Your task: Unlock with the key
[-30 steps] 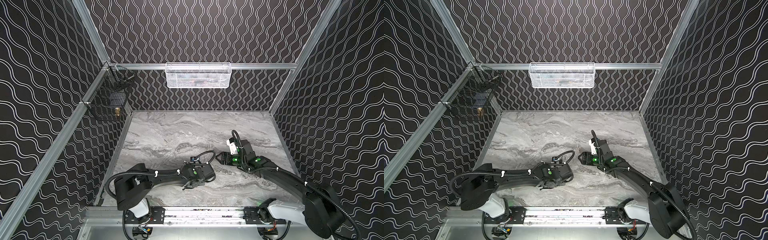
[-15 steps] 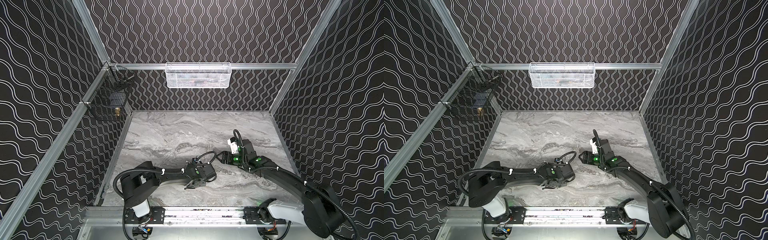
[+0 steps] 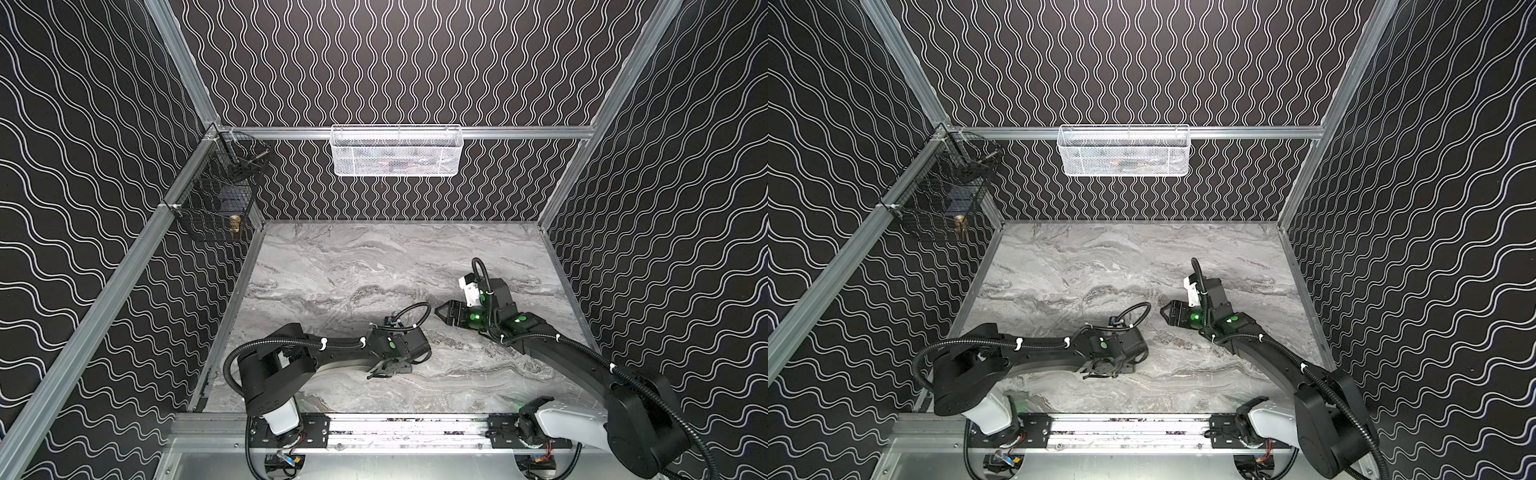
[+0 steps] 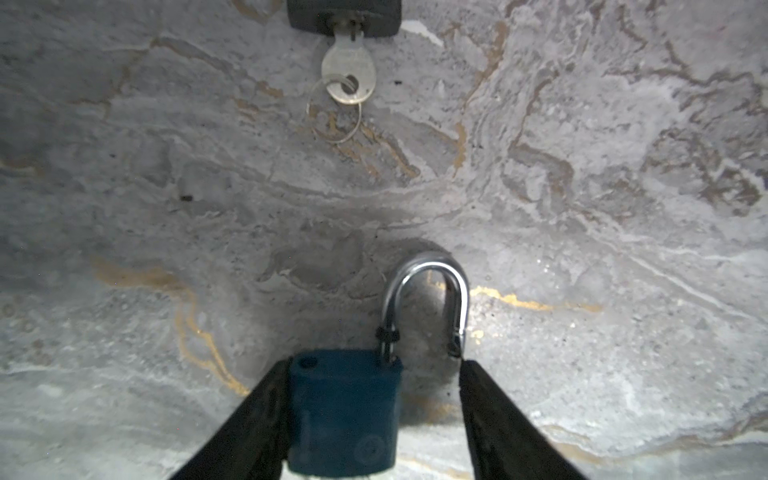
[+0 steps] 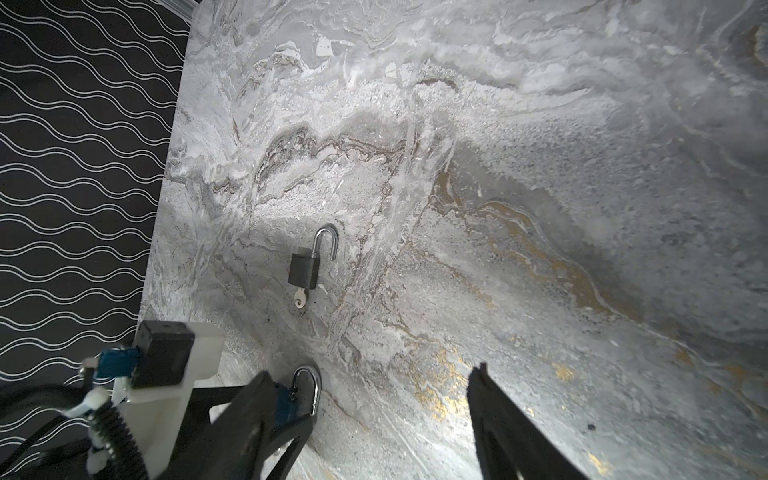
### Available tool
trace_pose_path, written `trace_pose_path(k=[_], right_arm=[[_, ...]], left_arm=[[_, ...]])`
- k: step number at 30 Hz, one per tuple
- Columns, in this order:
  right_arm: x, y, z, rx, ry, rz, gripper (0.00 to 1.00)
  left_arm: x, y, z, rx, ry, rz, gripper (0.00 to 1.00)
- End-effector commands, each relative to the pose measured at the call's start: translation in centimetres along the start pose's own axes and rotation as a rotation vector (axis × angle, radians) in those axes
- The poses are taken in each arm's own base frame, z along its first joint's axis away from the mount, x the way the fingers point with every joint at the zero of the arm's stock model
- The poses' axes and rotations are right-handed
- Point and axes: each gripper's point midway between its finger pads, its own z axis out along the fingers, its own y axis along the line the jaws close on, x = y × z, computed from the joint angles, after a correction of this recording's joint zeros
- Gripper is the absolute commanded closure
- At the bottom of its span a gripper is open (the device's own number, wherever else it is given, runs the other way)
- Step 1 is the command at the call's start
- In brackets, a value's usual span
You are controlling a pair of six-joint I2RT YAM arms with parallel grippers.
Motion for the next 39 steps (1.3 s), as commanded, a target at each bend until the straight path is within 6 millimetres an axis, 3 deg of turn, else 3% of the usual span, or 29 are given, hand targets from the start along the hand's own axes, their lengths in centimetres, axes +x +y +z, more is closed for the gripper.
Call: trace_pose_path(k=[1, 5, 12, 15, 18, 21, 23, 24, 26, 30, 32, 35, 39], right_arm=[[-0.5, 0.5, -0.2, -0.024, -0.027, -0.007, 0.25], [-0.7, 0.5, -0.2, -0.02, -0.034, -0.01, 0.25], [-3.0, -0.4, -1.2, 0.002, -0.093, 0.022, 0.25], [-4.5, -0.9, -2.2, 0.035, -0.141, 0.022, 0.25], [-7.1, -2.1, -4.0, 0.118, -0.239, 0.017, 0.24], [-10.2, -5.5, -7.0, 0.286, -0.409, 0.082, 0.19], [-12.1, -8.2, -9.5, 0.405, -0.544, 0.125, 0.08], [-12.8, -9.8, -10.8, 0.472, -0.61, 0.146, 0.01], [-13.8, -12.6, -12.6, 0.593, -0.715, 0.167, 0.01], [-13.8, -18.7, -14.0, 0.815, -0.805, 0.182, 0.01], [-13.4, -20.6, -14.5, 0.899, -0.84, 0.148, 0.01], [-12.8, -22.0, -14.6, 0.933, -0.891, 0.053, 0.01], [-12.8, -22.2, -12.8, 0.843, -0.897, -0.073, 0.01]], left_arm=[[0.1, 0.0, -0.3, 0.015, 0.01, -0.008, 0.24], [-0.4, -0.5, -1.1, 0.071, -0.011, -0.025, 0.16], [-2.0, -0.8, -2.1, 0.131, -0.049, -0.041, 0.06], [-3.9, 0.0, -3.5, 0.141, -0.119, -0.064, 0.05], [-7.7, 1.2, -5.8, 0.177, -0.226, -0.065, 0.03], [-12.7, 4.9, -8.2, 0.109, -0.369, -0.084, 0.02], [-16.2, 8.2, -9.4, 0.023, -0.467, -0.095, 0.02], [-17.9, 10.5, -9.7, -0.042, -0.509, -0.107, 0.02], [-20.7, 15.5, -10.1, -0.188, -0.565, -0.164, 0.01], [-23.6, 25.8, -9.8, -0.449, -0.637, -0.296, 0.02], [-23.8, 29.2, -8.9, -0.533, -0.663, -0.294, 0.02], [-23.7, 32.1, -7.3, -0.572, -0.703, -0.272, 0.02], [-23.8, 31.7, -5.7, -0.536, -0.829, -0.149, 0.02]])
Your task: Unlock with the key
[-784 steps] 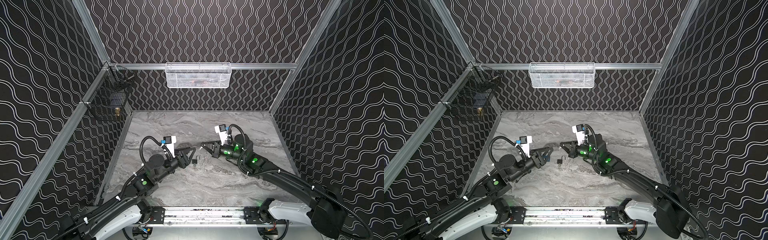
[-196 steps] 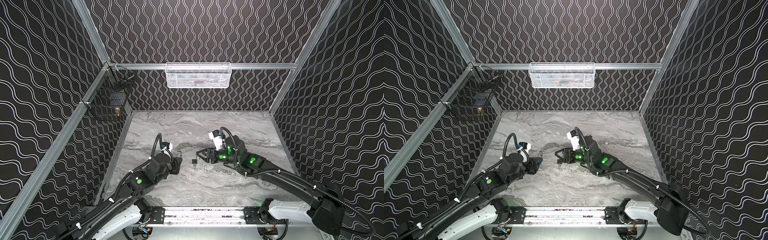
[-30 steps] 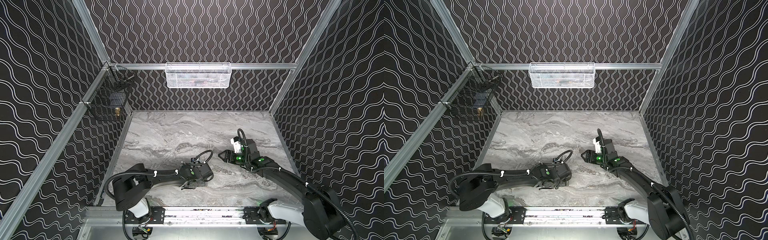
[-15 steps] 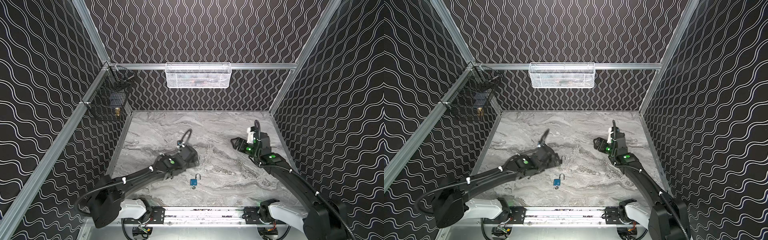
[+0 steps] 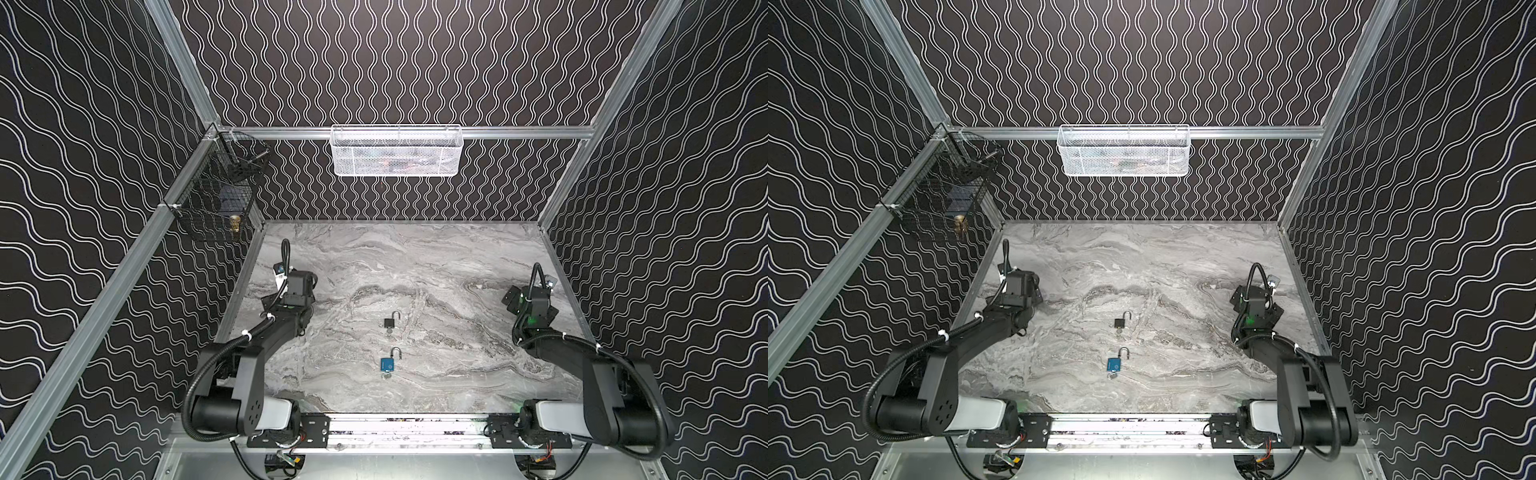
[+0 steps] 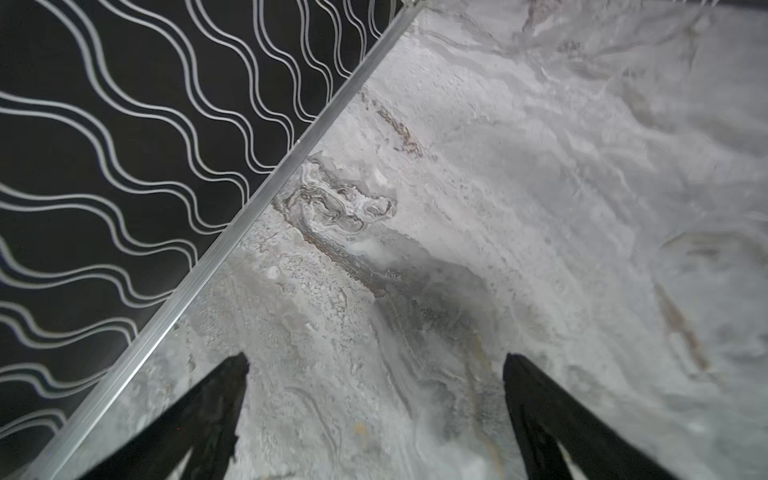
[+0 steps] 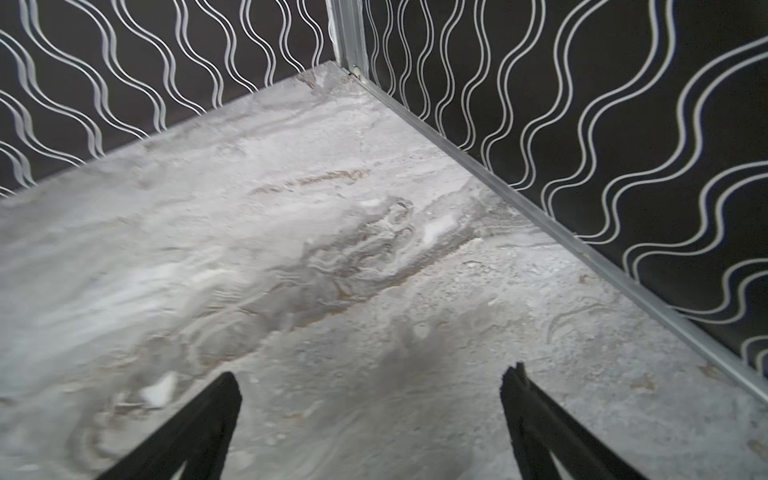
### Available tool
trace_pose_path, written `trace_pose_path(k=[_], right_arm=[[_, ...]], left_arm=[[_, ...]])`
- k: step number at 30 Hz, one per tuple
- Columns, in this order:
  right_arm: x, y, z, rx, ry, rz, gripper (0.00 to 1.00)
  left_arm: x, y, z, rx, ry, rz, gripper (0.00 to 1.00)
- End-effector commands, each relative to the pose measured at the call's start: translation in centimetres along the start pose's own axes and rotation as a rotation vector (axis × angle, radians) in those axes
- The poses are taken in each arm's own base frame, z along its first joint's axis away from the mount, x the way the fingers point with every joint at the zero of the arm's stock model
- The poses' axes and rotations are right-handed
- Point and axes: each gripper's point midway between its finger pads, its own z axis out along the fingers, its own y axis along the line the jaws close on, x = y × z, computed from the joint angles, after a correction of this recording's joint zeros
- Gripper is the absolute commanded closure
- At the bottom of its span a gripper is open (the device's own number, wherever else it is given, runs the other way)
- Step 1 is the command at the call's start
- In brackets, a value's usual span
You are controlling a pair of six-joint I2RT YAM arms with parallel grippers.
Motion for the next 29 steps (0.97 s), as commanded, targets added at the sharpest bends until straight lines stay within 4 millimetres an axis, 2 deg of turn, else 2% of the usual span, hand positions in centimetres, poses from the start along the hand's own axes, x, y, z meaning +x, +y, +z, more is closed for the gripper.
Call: trace_pose_path(k=[1, 2, 6, 7, 9, 10, 12, 15, 19, 22, 29], right_arm=[[-4.2, 2.1, -0.2, -0.143, -0.22, -0.015, 0.01], [-4.2, 2.7, -0.3, -0.194, -0.24, -0.027, 0.01], [-2.4, 4.5, -1.5, -0.35, -0.275, -0.099, 0.01], [-2.9, 4.7, -1.8, -0.362, -0.316, -0.099, 0.01], [-2.1, 4.4, -0.4, -0.317, -0.214, -0.09, 0.01], [-2.0, 4.5, -0.4, -0.317, -0.201, -0.097, 0.01], [-2.9, 4.5, -1.0, -0.327, -0.287, -0.099, 0.01], [-2.0, 5.1, -0.6, -0.346, -0.213, -0.121, 0.01], [-2.5, 5.2, -1.1, -0.363, -0.271, -0.124, 0.01], [-2.2, 5.2, -0.7, -0.354, -0.229, -0.127, 0.01], [-2.4, 5.3, -1.1, -0.369, -0.256, -0.13, 0.01]], left_arm=[[-3.7, -2.0, 0.1, 0.132, -0.242, 0.012, 0.02], [-3.1, -2.5, 0.3, 0.163, -0.235, 0.03, 0.02], [-2.1, -4.5, 0.3, 0.269, -0.286, 0.079, 0.02], [-1.6, -4.6, 0.3, 0.285, -0.291, 0.076, 0.02], [-1.3, -5.2, 0.0, 0.32, -0.328, 0.085, 0.01], [-1.1, -5.7, 0.1, 0.343, -0.31, 0.097, 0.01], [-1.0, -6.5, 0.9, 0.347, -0.279, 0.128, 0.01], [-1.0, -6.5, 0.8, 0.35, -0.278, 0.13, 0.01], [-1.1, -6.5, 0.8, 0.351, -0.285, 0.13, 0.01], [-1.1, -6.5, 0.7, 0.351, -0.287, 0.129, 0.01], [-1.1, -6.5, 0.7, 0.351, -0.285, 0.127, 0.01]])
